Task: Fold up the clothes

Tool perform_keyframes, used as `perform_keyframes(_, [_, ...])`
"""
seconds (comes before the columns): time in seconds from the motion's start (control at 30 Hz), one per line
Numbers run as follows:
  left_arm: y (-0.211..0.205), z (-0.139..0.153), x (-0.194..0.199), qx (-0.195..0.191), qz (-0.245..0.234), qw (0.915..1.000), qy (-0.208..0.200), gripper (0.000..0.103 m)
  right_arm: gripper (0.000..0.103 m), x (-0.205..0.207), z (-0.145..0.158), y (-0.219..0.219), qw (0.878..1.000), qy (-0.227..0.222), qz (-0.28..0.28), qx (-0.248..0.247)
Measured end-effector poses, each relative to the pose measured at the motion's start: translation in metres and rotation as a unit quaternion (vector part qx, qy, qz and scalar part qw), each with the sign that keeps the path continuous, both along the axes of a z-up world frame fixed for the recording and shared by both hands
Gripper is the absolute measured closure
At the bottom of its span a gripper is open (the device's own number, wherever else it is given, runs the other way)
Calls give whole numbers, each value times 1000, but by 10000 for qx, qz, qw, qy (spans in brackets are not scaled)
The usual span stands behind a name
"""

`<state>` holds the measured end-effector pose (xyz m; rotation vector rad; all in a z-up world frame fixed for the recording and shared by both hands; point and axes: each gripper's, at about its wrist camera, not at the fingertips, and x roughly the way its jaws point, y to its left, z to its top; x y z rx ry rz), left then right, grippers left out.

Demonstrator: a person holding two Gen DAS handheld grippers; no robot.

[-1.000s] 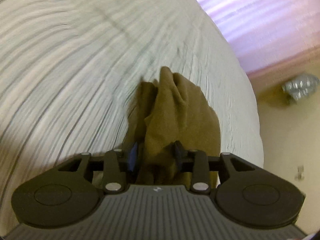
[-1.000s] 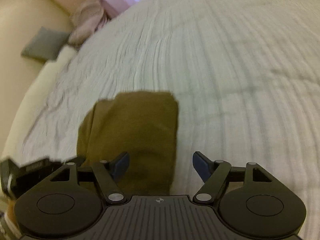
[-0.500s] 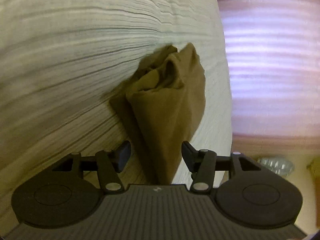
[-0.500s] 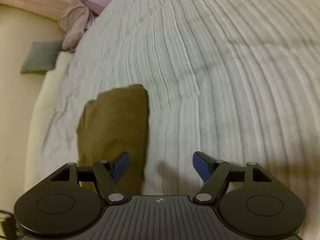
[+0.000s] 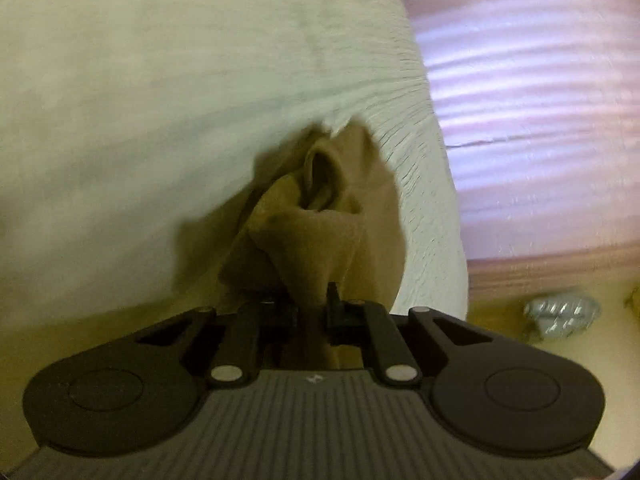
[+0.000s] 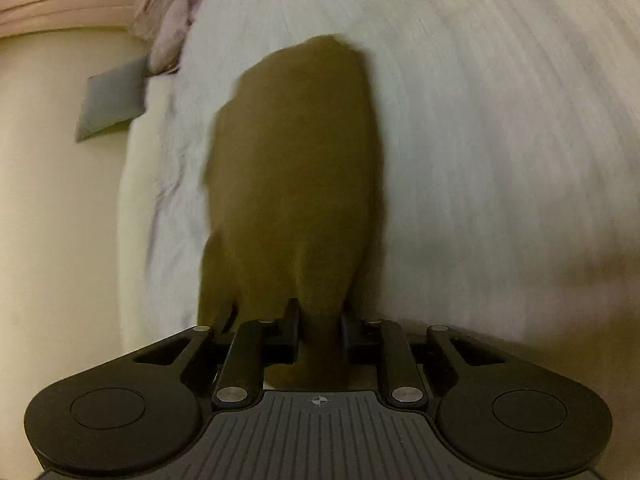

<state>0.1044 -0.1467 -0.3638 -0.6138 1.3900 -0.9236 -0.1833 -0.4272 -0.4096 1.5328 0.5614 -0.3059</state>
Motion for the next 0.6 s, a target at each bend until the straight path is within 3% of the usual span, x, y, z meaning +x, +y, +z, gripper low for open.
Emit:
perform_keyframes(0.07, [3,14,20,180,-207,9985,-470,95,84,10,6,14,9996,-108,227,140])
perform_keyframes(0.1, [5,20,30,270,-310,9967,-705,94,77,12,8,16,9993,-45,358,128])
perform_keyframes(0.17, [6,18,38,434,-486,9946,-811,91,31,10,13,11,9982,249,505,-196])
perform_keyframes(0.23, [4,11,43,494,-554,9949,-677,89,29,2,19,-4,9955,445,486,-682])
perform_keyframes(0.37, [19,0,24,358,28,9991,-223,60,29,-14,22,-61,9884,683,368,-1305])
perform_keyframes(0.47, [34,-14,5,185,611,9973,374,55,21,-8,8,-100,9911,456,382,-1193])
perform_keyframes(0.6, [29,-34,-12,34,990,9925,720,57,19,13,-29,-130,9984,-122,162,-537])
